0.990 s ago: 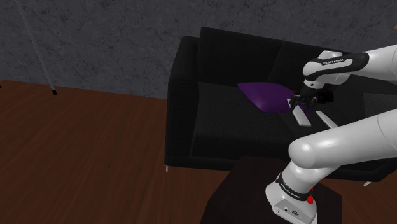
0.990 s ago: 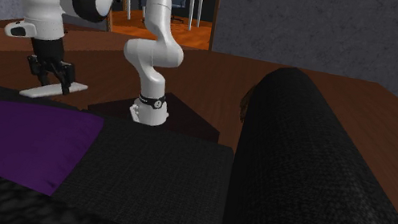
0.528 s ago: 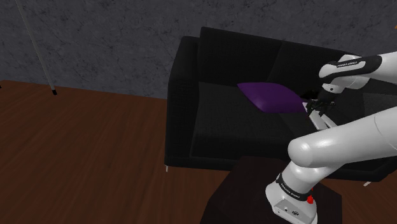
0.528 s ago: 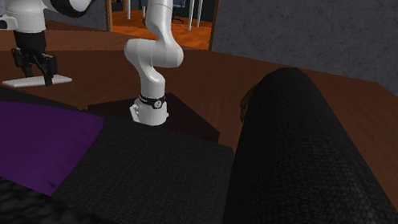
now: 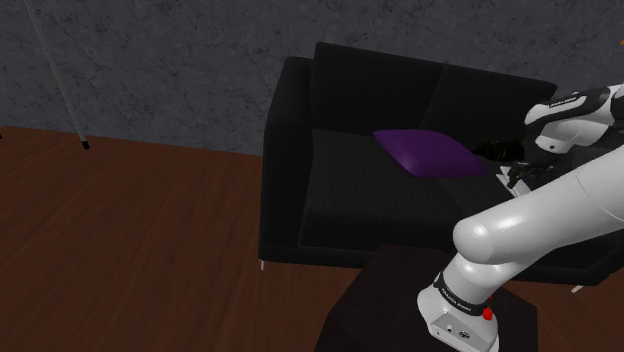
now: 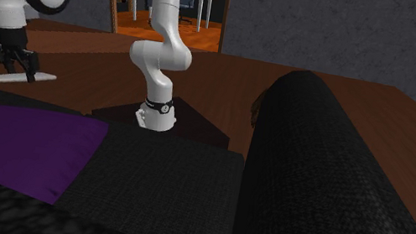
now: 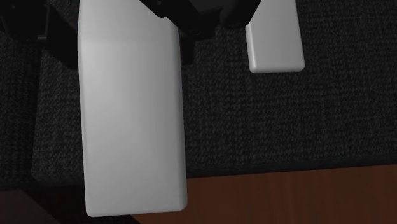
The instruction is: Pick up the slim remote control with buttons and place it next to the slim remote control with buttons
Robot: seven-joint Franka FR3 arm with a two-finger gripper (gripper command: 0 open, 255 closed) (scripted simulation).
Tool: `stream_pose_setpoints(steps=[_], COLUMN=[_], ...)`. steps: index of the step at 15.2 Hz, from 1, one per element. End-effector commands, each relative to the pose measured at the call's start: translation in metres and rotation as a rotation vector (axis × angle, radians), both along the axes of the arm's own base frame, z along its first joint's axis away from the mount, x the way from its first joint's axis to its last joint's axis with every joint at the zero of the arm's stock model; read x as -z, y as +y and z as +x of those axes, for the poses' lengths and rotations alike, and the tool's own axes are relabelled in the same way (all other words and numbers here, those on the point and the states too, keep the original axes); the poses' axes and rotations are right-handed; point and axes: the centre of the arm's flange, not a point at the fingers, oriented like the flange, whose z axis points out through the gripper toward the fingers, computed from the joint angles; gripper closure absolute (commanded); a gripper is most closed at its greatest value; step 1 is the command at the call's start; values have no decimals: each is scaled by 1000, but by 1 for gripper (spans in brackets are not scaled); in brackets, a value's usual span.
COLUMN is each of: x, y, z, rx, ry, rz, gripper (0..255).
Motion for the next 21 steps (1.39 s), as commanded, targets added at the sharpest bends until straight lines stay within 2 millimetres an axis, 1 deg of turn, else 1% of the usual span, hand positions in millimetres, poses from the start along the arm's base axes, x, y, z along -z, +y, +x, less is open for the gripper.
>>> stream_pose_setpoints(steps=[1, 13, 14, 21], x=[7, 71, 73, 73], y=[-4, -4, -4, -4], z=[-8, -8, -8, -8], rx=[-1, -1, -1, -1], ry=[1, 1, 1, 1], rz=[-1, -1, -1, -1], gripper=[255, 255, 255, 255])
